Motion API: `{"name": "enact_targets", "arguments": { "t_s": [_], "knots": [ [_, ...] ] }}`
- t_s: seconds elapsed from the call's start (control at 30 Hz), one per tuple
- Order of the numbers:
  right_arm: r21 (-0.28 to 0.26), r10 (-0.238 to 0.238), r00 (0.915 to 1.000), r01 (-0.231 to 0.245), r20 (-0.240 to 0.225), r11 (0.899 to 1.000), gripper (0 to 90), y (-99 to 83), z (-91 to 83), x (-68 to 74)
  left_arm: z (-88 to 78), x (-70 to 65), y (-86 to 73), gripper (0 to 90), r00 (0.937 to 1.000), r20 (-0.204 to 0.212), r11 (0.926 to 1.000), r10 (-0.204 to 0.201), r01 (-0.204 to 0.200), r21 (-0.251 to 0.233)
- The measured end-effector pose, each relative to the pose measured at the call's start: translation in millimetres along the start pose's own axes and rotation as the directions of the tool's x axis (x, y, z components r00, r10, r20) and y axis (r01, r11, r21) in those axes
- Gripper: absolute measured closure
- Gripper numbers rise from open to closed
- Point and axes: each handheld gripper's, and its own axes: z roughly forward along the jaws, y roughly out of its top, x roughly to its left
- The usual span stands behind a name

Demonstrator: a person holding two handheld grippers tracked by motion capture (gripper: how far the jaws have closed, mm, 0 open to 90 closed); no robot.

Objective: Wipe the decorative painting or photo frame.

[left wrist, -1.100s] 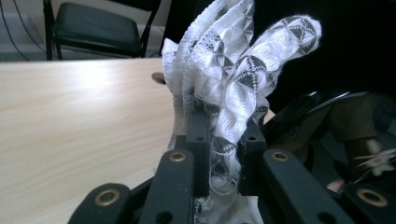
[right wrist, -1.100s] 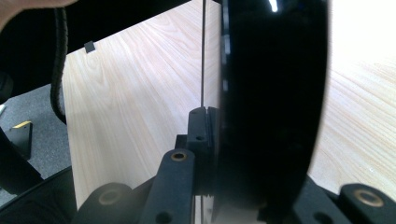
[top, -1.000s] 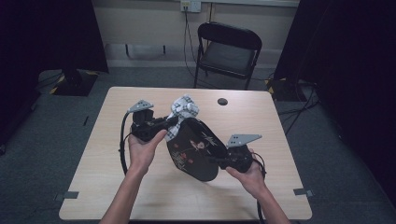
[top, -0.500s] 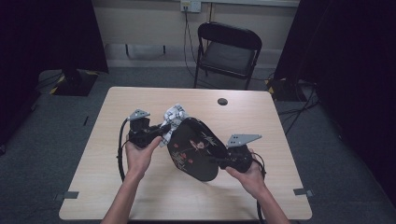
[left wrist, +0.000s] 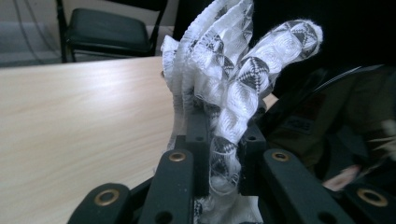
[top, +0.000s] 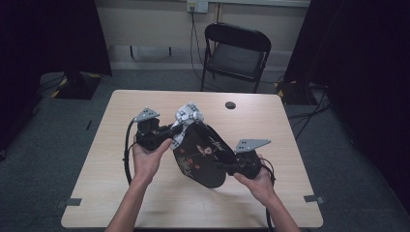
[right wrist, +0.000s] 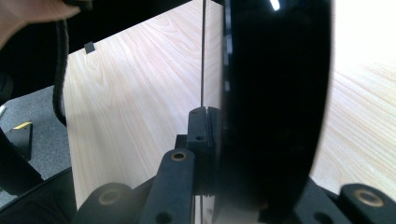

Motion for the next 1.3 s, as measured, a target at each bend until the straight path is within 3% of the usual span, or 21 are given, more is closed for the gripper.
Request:
{"name": "enact_targets", "arguments": {
  "t_s": [0.17,0.4,0.5,0.67,1.07,1.3],
  "knots": [
    [-0.002,-0.001,1.0000,0.001,0.001,1.000,81.3,0.8,0.8,0.5,1.2,20.2,-16.7,79.4,0.9979,-0.026,0.9979,-0.060,0.061,0.023],
    [0.000,-0.003,1.0000,0.003,0.000,1.000,81.3,1.5,1.5,1.0,0.5,33.4,-30.2,79.3,0.9947,-0.052,0.9941,-0.089,0.092,0.058],
    [0.000,-0.003,1.0000,0.003,0.000,1.000,81.3,1.5,1.5,0.9,-1.0,30.6,-26.6,79.3,0.9955,-0.053,0.9949,-0.078,0.081,0.059],
    [-0.001,-0.003,1.0000,0.003,-0.003,1.000,81.3,1.5,1.7,0.5,-6.3,20.5,-19.2,79.2,0.9985,-0.012,0.9985,-0.054,0.054,0.013],
    [-0.001,-0.002,1.0000,0.002,0.001,1.000,81.3,1.9,2.2,1.0,-2.2,29.2,-33.0,79.2,0.9953,-0.094,0.9956,-0.021,0.030,0.089],
    [0.000,-0.001,1.0000,0.001,0.002,1.000,81.3,2.1,2.6,1.3,0.1,33.5,-41.8,79.2,0.9933,-0.114,0.9917,-0.019,0.033,0.125]
  ]
}}
